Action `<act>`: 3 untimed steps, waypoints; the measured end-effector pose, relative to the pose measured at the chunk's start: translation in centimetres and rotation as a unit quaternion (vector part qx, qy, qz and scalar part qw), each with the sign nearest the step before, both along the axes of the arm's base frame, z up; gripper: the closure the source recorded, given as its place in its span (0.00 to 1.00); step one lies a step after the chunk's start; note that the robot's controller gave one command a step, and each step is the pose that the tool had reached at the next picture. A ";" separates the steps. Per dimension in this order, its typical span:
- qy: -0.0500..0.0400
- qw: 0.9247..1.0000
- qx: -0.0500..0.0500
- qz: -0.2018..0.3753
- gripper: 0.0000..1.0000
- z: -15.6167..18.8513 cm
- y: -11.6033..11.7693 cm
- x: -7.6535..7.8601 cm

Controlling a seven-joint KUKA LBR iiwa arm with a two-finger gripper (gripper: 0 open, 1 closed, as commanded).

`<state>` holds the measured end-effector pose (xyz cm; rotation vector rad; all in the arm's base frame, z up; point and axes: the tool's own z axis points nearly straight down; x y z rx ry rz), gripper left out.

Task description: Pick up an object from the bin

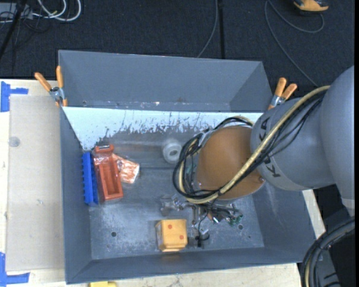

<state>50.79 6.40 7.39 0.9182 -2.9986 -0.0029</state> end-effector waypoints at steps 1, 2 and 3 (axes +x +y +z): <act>-0.002 0.998 0.001 -0.068 0.00 -0.2 0.9 0.0; -0.009 0.972 -0.003 0.233 1.00 0.1 3.7 -2.6; -0.009 0.972 -0.003 0.233 1.00 0.1 3.7 -2.6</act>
Offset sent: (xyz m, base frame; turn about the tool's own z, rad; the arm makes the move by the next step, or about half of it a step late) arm -0.0341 0.0413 -0.0039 -0.4770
